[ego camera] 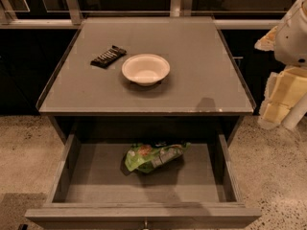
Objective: Pick green rice chip bag from top drawer and place on counter
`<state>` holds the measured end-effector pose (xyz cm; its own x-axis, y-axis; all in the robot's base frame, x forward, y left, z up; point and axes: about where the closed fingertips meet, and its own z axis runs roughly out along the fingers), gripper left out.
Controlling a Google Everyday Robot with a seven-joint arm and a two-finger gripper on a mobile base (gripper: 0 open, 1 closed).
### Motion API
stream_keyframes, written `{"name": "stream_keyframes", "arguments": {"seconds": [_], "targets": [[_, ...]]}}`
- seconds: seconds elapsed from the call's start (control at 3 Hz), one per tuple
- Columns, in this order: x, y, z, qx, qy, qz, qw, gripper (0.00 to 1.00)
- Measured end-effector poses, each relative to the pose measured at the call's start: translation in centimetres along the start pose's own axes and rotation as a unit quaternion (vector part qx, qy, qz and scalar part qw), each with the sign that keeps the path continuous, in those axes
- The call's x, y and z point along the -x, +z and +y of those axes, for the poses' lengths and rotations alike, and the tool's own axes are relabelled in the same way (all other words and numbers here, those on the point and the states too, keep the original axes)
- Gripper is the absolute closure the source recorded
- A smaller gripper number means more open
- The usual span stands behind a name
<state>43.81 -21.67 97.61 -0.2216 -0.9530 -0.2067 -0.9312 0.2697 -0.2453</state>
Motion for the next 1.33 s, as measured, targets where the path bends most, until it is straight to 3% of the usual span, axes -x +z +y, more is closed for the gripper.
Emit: {"name": "stream_keyframes", "arguments": {"seconds": [0.33, 0.67, 1.0, 1.33], "targets": [[-0.1, 0.1, 0.4, -0.008, 0.004, -0.007, 0.9999, 0.0], [-1.2, 3.2, 2.6, 0.004, 0.028, -0.04, 0.9988, 0.0], [-2.5, 8.9, 5.8, 0.033, 0.079, -0.087, 0.9925, 0.0], [-2.4, 14.6, 8.3, 0.082, 0.11, -0.119, 0.9833, 0.0]]}}
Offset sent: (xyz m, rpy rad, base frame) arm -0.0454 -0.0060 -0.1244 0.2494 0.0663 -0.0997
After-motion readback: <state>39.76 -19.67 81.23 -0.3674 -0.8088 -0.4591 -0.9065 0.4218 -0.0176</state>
